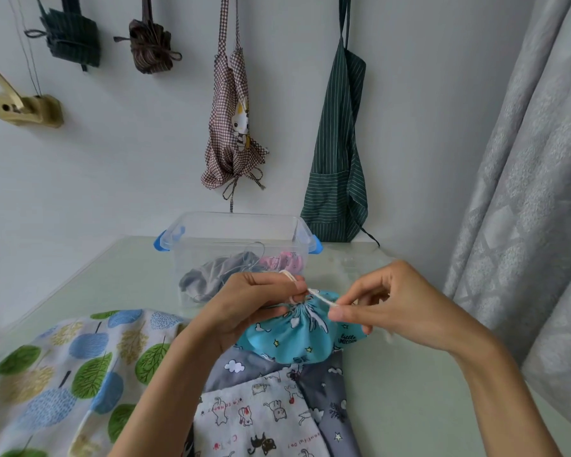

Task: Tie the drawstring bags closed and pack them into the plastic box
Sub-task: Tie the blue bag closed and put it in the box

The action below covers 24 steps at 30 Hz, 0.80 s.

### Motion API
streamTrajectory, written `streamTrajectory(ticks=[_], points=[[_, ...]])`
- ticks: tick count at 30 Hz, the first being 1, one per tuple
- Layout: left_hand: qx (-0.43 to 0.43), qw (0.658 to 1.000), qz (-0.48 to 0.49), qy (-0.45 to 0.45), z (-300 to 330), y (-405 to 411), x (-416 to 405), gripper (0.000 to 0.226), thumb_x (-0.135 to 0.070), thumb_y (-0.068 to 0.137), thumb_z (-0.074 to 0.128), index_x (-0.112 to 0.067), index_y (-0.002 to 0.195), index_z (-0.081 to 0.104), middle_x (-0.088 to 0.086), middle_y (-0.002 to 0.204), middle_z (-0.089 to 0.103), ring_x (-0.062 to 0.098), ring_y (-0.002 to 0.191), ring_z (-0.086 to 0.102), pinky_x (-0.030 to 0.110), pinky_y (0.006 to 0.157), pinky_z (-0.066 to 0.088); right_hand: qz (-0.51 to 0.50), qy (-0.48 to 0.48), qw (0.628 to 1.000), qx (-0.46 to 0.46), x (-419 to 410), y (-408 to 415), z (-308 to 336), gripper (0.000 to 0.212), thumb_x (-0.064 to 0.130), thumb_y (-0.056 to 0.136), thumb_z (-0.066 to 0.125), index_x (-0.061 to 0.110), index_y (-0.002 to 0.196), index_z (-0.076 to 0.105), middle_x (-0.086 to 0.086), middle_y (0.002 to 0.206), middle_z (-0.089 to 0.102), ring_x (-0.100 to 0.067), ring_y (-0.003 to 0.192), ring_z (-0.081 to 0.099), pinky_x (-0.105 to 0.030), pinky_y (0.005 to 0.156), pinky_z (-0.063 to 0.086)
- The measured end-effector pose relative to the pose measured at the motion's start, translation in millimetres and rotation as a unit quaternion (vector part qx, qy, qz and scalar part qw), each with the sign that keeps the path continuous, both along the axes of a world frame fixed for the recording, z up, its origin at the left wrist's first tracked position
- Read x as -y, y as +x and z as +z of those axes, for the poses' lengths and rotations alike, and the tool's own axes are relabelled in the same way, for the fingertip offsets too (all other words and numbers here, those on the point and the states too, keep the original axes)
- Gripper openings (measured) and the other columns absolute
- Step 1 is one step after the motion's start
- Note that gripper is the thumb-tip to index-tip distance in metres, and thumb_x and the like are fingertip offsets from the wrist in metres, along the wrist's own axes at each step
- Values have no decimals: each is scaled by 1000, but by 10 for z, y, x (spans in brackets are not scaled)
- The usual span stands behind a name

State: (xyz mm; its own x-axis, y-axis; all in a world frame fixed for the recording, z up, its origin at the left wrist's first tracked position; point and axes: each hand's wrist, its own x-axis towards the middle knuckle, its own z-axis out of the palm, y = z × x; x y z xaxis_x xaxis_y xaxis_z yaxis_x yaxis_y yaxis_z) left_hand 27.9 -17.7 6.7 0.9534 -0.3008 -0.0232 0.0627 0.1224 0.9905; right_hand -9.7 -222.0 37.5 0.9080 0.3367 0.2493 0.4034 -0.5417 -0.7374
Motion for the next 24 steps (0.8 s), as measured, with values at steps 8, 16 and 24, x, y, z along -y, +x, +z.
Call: streamTrajectory(ticks=[8,16,24], points=[[39,999,22,27,-10,-3,30,21,-2,67,76,-19,55,73,-8,66,69,1,58,59,11,54,49,-79,-102,989,67,-63,34,-55,17,47,84,60,35,86,72,14,81,69,-5,76,59,-20,65,45],[96,994,23,46,-39,5,54,20,1,65,79,-18,60,74,5,70,72,10,68,65,26,78,51,-3,-3,1000,-11,-108,221,-247,16,25,87,64,37,97,69,7,106,63,5,86,53,-4,69,36],[152,987,18,55,-47,-37,114,28,13,70,71,-14,60,70,2,61,70,7,57,65,14,59,52,4,72,997,4,-186,246,-288,5,16,79,71,19,83,73,17,71,61,7,66,52,-3,64,36]])
